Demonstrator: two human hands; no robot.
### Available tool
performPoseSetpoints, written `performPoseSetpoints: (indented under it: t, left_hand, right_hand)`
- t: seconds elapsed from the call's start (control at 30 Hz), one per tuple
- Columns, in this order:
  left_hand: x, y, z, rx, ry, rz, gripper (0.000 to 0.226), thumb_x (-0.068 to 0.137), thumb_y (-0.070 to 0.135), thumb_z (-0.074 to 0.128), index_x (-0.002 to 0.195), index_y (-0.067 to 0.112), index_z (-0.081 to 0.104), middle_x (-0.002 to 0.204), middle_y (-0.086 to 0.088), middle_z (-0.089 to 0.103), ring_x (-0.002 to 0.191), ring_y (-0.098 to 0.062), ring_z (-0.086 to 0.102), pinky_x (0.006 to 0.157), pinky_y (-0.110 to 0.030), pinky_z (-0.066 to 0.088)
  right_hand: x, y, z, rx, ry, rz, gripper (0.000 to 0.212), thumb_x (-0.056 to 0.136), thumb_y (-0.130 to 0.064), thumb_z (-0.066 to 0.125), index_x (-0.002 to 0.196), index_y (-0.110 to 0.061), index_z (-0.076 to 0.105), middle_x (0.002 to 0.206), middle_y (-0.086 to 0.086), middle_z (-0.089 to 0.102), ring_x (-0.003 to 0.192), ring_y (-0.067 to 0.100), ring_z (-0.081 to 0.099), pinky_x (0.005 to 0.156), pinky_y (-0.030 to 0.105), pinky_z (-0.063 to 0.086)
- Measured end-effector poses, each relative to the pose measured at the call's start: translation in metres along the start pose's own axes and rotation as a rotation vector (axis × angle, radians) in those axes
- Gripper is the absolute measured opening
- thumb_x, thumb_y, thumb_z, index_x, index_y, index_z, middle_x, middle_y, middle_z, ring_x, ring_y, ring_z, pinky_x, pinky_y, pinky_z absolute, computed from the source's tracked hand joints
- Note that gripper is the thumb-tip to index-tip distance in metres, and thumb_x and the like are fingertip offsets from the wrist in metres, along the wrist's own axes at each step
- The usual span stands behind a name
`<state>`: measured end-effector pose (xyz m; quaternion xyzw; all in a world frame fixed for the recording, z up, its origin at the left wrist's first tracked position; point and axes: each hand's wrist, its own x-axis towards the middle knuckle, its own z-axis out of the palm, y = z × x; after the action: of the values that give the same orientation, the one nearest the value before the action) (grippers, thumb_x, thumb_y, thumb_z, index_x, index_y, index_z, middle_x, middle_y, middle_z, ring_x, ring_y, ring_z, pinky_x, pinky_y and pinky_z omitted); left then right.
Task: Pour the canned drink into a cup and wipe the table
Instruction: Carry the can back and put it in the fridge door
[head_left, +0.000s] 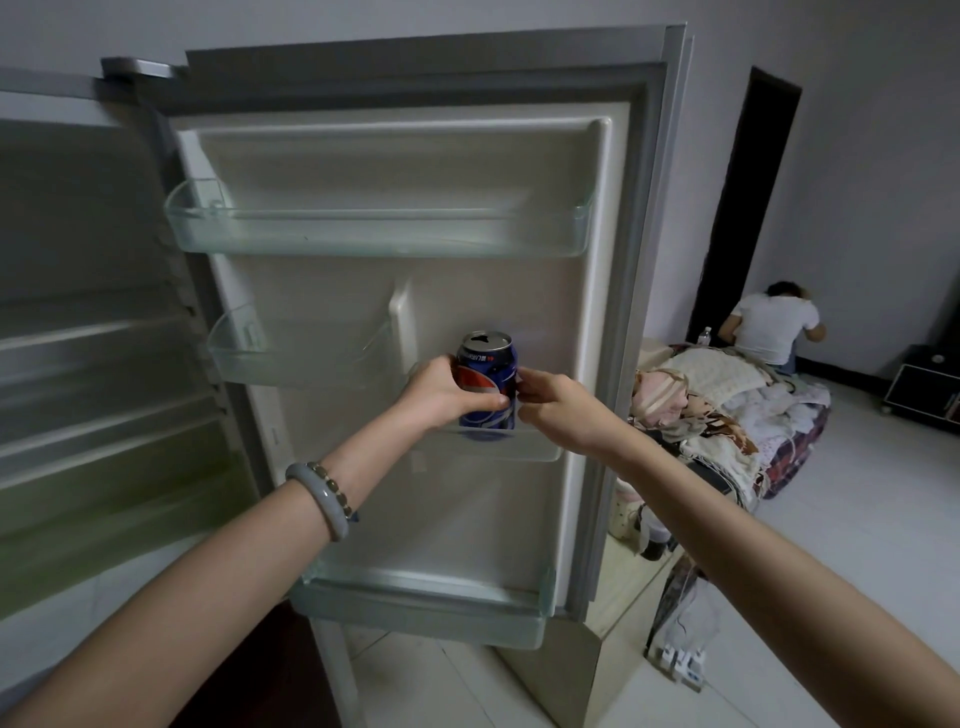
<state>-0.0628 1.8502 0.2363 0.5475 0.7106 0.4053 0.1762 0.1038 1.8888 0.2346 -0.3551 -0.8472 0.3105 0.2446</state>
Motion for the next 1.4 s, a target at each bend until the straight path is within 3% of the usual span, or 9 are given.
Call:
performPoseSetpoints:
  t: [0.13,0.2,0.33,0.43,0.57,0.8,0.93,1.23,1.4]
  left_hand:
    - [-0.018,-0.008,0.004,0.086,0.119,0.046,0.098,0.068,0.045,0.078,0.140,0.004,0.026,0.143,-0.013,0.039,0.131,-0.026,0.038,0.106,-0.035,0.034]
    - [-0.038,-0.013,0.006,0.171,0.215,0.186,0.092,0.079,0.042,0.070,0.145,0.003,0.018,0.149,-0.015,0.029,0.138,-0.027,0.027,0.113,-0.035,0.023]
    - [-0.075,-0.015,0.015,0.375,0.259,0.535,0.072,0.086,0.047,0.046,0.142,0.004,0.031,0.144,-0.012,0.038,0.134,-0.022,0.029,0.112,-0.023,0.011]
    - [-0.085,-0.015,0.035,0.450,0.179,0.659,0.065,0.085,0.045,0.042,0.134,0.002,0.044,0.137,-0.013,0.048,0.130,-0.021,0.033,0.111,-0.026,0.016]
    - [-0.091,-0.014,0.060,0.542,0.118,0.706,0.063,0.090,0.040,0.049,0.139,0.003,0.038,0.143,-0.013,0.042,0.136,-0.025,0.031,0.114,-0.032,0.015]
    - [-0.092,0.002,0.088,0.658,0.142,0.608,0.067,0.094,0.041,0.044,0.147,0.006,0.021,0.152,-0.010,0.028,0.141,-0.023,0.020,0.117,-0.034,0.003]
    - [-0.095,0.007,0.096,0.691,0.220,0.550,0.065,0.093,0.041,0.045,0.145,0.006,0.026,0.147,-0.010,0.035,0.138,-0.024,0.026,0.116,-0.034,0.004]
    - [-0.125,0.017,0.105,0.712,0.314,0.350,0.059,0.091,0.028,0.053,0.141,0.005,0.034,0.145,-0.013,0.039,0.137,-0.026,0.029,0.117,-0.036,0.008]
    - [-0.160,0.023,0.095,0.722,0.382,0.247,0.055,0.083,0.013,0.056,0.135,0.003,0.040,0.139,-0.013,0.045,0.133,-0.025,0.036,0.118,-0.038,0.014]
  right_hand:
    - [-0.026,-0.013,-0.003,-0.013,0.065,-0.017,0.059,0.087,-0.003,0.051,0.143,-0.008,0.035,0.142,0.014,0.046,0.129,0.024,0.045,0.109,0.029,0.034]
    - [-0.041,-0.007,-0.005,-0.107,0.151,-0.090,0.061,0.089,-0.003,0.050,0.146,-0.010,0.029,0.147,0.009,0.039,0.134,0.020,0.039,0.107,0.024,0.031]
    - [-0.068,0.017,-0.003,-0.346,0.313,-0.216,0.055,0.090,-0.005,0.052,0.143,-0.006,0.035,0.144,0.010,0.043,0.133,0.020,0.038,0.105,0.011,0.017]
    - [-0.083,0.037,0.004,-0.466,0.381,-0.254,0.054,0.088,-0.006,0.058,0.139,0.000,0.040,0.139,0.016,0.047,0.130,0.027,0.043,0.109,0.023,0.025]
    - [-0.101,0.055,0.014,-0.542,0.373,-0.211,0.056,0.088,-0.013,0.060,0.138,0.003,0.040,0.139,0.019,0.046,0.129,0.032,0.043,0.106,0.042,0.038]
    - [-0.127,0.083,0.003,-0.564,0.337,-0.170,0.058,0.091,-0.024,0.051,0.142,-0.001,0.035,0.145,0.016,0.039,0.134,0.029,0.037,0.110,0.042,0.033]
    - [-0.129,0.101,-0.012,-0.551,0.295,-0.206,0.063,0.090,-0.037,0.035,0.143,-0.003,0.033,0.148,0.012,0.037,0.136,0.026,0.035,0.109,0.043,0.035]
    - [-0.155,0.126,-0.038,-0.512,0.212,-0.412,0.058,0.090,-0.021,0.058,0.142,-0.003,0.036,0.145,0.014,0.040,0.133,0.027,0.038,0.111,0.038,0.032]
    - [-0.174,0.128,-0.045,-0.498,0.175,-0.482,0.060,0.092,-0.021,0.056,0.145,-0.009,0.031,0.151,0.009,0.031,0.138,0.022,0.030,0.107,0.027,0.019]
